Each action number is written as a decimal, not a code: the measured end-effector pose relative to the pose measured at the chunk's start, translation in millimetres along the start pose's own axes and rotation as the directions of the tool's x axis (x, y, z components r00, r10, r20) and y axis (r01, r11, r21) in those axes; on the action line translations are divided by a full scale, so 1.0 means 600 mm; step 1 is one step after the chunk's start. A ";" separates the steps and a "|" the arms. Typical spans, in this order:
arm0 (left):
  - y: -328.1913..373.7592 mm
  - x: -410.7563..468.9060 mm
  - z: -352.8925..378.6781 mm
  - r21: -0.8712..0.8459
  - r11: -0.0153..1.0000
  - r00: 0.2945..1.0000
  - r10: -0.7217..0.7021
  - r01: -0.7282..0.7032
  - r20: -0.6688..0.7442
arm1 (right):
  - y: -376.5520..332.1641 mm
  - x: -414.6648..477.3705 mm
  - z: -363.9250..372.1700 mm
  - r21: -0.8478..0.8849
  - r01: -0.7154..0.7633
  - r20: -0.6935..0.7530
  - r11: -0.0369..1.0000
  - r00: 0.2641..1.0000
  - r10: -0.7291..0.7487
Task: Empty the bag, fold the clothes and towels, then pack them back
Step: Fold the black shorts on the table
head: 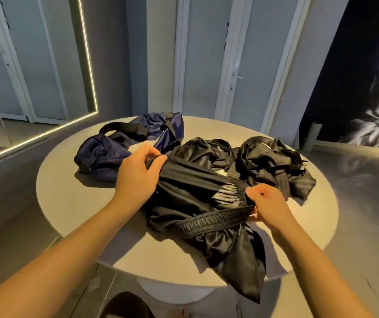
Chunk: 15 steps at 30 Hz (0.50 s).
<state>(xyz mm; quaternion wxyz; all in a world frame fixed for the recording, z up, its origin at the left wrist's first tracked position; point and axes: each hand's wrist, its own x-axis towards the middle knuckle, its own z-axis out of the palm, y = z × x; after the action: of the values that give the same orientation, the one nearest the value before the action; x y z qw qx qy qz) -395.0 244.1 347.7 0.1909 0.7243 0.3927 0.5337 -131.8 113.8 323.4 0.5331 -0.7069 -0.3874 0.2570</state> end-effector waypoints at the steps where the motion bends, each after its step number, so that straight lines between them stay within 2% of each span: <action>1: -0.002 0.003 0.006 0.049 0.998 0.999 -0.032 0.030 0.025 | 0.004 0.000 -0.004 -0.064 0.022 -0.031 0.998 0.999 -0.024; 3: 0.005 0.000 0.014 0.152 0.988 0.999 -0.036 0.031 0.033 | 0.005 -0.009 -0.010 -0.238 0.060 -0.062 0.969 0.995 -0.076; 5: 0.024 -0.015 0.016 0.209 0.964 0.986 0.167 -0.167 0.018 | 0.000 -0.030 -0.017 -0.393 0.065 -0.064 0.917 0.993 -0.098; 6: 0.034 -0.027 0.015 0.183 0.939 0.956 0.287 -0.292 0.054 | -0.003 -0.044 -0.020 -0.457 0.082 -0.069 0.885 0.989 -0.128; 8: 0.040 -0.051 0.011 0.111 0.865 0.852 0.448 -0.490 0.270 | -0.009 -0.081 -0.019 -0.547 0.193 -0.091 0.815 0.953 -0.288; 9: 0.038 -0.059 0.011 0.102 0.842 0.796 0.451 -0.529 0.403 | -0.015 -0.100 -0.016 -0.544 0.288 -0.076 0.788 0.918 -0.389; 11: 0.013 -0.061 0.015 0.155 0.832 0.724 0.353 -0.532 0.592 | -0.025 -0.124 -0.005 -0.487 0.479 0.035 0.730 0.846 -0.531; 12: 0.001 -0.058 0.017 0.190 0.834 0.709 0.295 -0.518 0.640 | -0.028 -0.131 0.004 -0.476 0.537 0.138 0.696 0.828 -0.544; 15: -0.018 -0.051 0.024 0.213 0.853 0.696 0.218 -0.477 0.684 | -0.024 -0.129 0.027 -0.559 0.595 0.427 0.577 0.803 -0.415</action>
<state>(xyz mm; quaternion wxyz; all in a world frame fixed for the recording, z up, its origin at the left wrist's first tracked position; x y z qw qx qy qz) -389.1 229.4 316.1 0.0641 0.9454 0.2512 0.1974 -192.2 61.2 328.7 0.2401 -0.6692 -0.7029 0.0226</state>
